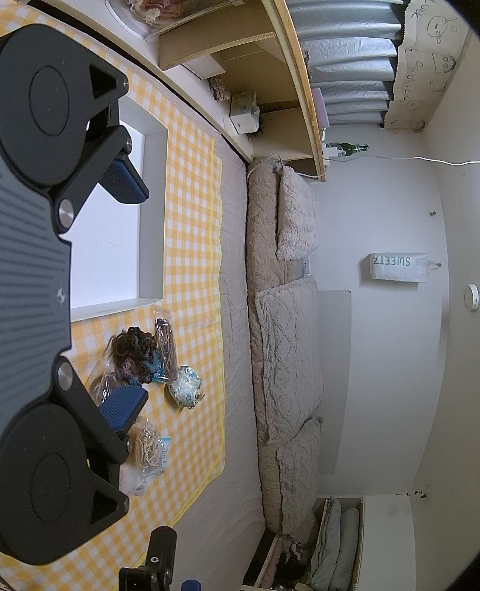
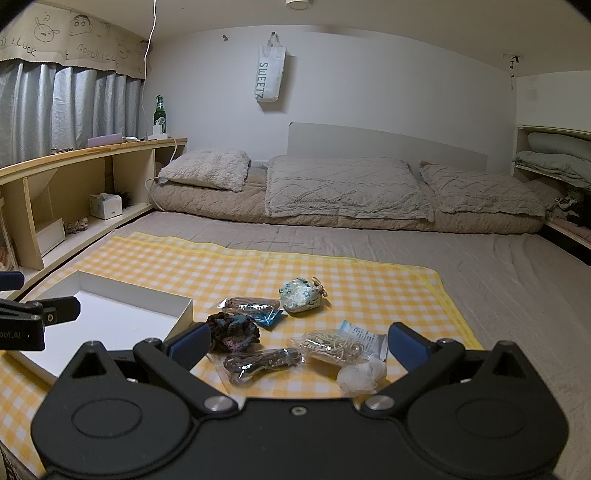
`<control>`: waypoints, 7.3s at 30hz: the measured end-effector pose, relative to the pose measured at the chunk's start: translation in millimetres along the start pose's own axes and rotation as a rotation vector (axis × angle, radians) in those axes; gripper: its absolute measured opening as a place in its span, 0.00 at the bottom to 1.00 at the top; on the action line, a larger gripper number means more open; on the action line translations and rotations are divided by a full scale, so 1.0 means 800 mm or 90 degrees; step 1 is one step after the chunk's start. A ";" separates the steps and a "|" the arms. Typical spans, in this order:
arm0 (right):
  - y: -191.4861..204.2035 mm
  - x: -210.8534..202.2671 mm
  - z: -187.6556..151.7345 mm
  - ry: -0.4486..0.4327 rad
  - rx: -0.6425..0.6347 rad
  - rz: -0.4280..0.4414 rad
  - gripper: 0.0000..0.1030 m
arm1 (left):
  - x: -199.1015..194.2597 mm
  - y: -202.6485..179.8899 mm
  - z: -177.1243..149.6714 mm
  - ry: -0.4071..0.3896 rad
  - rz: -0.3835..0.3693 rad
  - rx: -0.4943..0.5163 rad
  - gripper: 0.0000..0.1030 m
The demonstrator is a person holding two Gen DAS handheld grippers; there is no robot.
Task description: Organize soft objects
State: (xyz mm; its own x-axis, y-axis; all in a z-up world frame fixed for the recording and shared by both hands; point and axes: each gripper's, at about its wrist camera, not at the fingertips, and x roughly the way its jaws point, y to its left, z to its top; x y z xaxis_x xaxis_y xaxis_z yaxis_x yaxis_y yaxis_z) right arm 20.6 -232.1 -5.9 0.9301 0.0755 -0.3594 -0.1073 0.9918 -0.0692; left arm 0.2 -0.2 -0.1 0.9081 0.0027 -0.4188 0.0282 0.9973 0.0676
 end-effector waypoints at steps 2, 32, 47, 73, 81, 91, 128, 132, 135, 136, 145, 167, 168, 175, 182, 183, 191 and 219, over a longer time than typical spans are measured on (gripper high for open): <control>0.000 0.000 0.000 0.000 0.000 0.000 1.00 | 0.000 0.000 0.000 0.000 -0.001 0.000 1.00; -0.042 0.055 0.146 -0.076 0.027 -0.012 1.00 | 0.113 -0.053 0.127 -0.039 -0.029 0.063 1.00; -0.083 0.240 0.092 0.206 0.201 -0.045 1.00 | 0.308 -0.076 0.074 0.215 -0.107 -0.019 1.00; -0.078 0.407 -0.012 0.442 0.257 -0.123 0.92 | 0.417 -0.091 0.004 0.345 -0.127 0.070 0.53; -0.071 0.398 -0.010 0.450 0.226 -0.080 0.70 | 0.402 -0.089 0.014 0.338 -0.129 0.073 0.47; -0.071 0.349 0.016 0.394 0.217 -0.069 0.65 | 0.342 -0.066 0.055 0.265 -0.147 0.034 0.47; 0.143 0.286 0.078 0.307 0.179 0.203 0.65 | 0.208 0.083 -0.038 0.405 -0.180 0.043 0.48; 0.169 0.296 0.077 0.317 0.166 0.220 0.65 | 0.212 0.086 -0.046 0.415 -0.179 0.053 0.48; 0.188 0.305 0.075 0.328 0.157 0.226 0.65 | 0.214 0.088 -0.047 0.415 -0.176 0.044 0.48; 0.193 0.309 0.074 0.332 0.156 0.226 0.65 | 0.215 0.087 -0.046 0.413 -0.175 0.039 0.48; 0.226 0.335 0.059 0.360 0.147 0.223 0.66 | 0.217 0.087 -0.047 0.417 -0.188 0.022 0.48; 0.214 0.343 0.061 0.373 0.139 0.249 0.48 | 0.247 0.087 -0.057 0.425 -0.186 0.016 0.49; 0.217 0.346 0.059 0.382 0.139 0.247 0.44 | 0.245 0.089 -0.057 0.426 -0.186 0.014 0.49; 0.231 0.372 0.020 0.456 0.109 0.226 0.35 | 0.252 0.087 -0.058 0.428 -0.186 0.011 0.49; 0.228 0.351 0.039 0.415 0.075 0.239 0.36 | 0.252 0.083 -0.059 0.426 -0.185 0.017 0.49; 0.226 0.348 0.041 0.413 0.075 0.240 0.36 | 0.251 0.084 -0.059 0.425 -0.188 0.020 0.49; 0.209 0.324 0.049 0.401 0.074 0.247 0.41 | 0.235 0.090 -0.048 0.407 -0.192 0.011 0.84; 0.163 0.228 0.074 0.272 0.045 0.250 0.98 | 0.155 0.103 -0.009 0.317 -0.102 -0.024 1.00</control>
State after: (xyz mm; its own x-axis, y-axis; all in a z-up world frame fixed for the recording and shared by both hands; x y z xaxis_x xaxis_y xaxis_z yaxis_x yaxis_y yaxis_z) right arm 197.3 -83.2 -25.7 0.5992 0.4057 -0.6902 -0.3781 0.9033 0.2027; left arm 112.1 83.1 -53.2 0.5841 -0.1248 -0.8020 0.1276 0.9899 -0.0611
